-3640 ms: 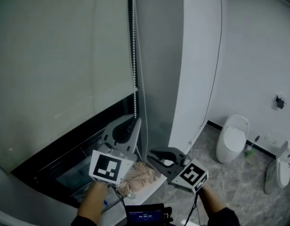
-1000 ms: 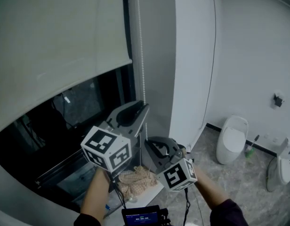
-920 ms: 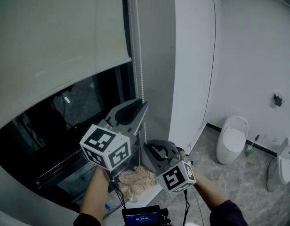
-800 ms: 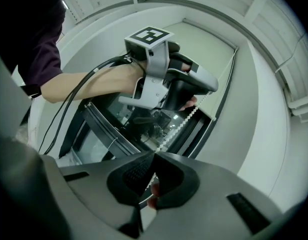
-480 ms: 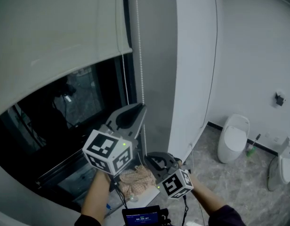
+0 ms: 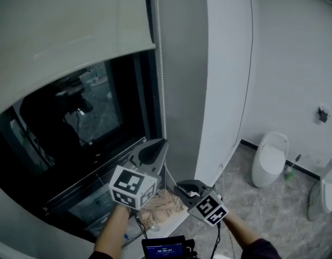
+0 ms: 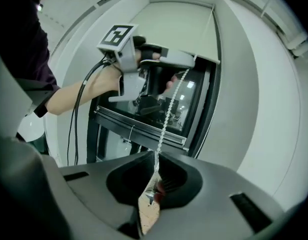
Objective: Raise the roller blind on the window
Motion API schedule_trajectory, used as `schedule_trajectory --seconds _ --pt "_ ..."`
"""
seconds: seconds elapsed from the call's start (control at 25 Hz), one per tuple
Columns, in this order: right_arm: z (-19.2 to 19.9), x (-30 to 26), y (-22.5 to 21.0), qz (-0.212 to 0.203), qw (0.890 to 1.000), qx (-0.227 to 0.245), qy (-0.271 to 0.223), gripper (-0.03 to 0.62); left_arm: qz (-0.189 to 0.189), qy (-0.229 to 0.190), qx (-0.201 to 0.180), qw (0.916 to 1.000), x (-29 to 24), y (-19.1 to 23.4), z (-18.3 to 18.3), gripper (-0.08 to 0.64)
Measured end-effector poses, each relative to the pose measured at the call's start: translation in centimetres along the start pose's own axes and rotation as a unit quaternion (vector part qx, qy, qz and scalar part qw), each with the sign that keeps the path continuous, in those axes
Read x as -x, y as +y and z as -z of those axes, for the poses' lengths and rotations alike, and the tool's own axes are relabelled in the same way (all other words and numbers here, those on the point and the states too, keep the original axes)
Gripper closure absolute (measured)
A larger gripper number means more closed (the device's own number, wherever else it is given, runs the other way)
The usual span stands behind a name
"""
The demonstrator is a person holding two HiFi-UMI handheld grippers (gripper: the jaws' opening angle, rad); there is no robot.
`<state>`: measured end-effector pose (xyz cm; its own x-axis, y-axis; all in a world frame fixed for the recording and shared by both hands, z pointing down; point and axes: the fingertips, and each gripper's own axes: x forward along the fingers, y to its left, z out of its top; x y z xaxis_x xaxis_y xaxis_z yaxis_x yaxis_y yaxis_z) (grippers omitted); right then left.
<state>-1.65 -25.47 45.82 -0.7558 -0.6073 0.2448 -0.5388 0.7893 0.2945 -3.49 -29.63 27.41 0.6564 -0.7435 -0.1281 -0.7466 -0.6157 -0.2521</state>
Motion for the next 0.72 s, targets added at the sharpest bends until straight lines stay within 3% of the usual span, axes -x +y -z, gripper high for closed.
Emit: schedule_trajectory --seconds 0.16,0.36,0.56,0.72 --pt "-2.3 1.1 -3.5 0.025 0.998 -0.041 -0.039 0.578 0.002 0.029 0.002 0.9996 0.3 -0.2 2.9 0.541" --pt "-8.7 2.7 -7.9 0.045 0.990 -0.077 -0.110 0.577 0.008 0.056 0.013 0.9983 0.5 -1.0 6.4 0.542" --pt "-17.2 3.4 -11.1 0.033 0.982 -0.069 -0.171 0.549 0.022 0.084 0.017 0.9961 0.3 -2.5 9.1 0.542" --pt "-21.9 3.4 -12.9 0.039 0.979 -0.063 -0.189 0.534 0.038 0.109 0.038 0.9926 0.4 -3.9 12.0 0.543"
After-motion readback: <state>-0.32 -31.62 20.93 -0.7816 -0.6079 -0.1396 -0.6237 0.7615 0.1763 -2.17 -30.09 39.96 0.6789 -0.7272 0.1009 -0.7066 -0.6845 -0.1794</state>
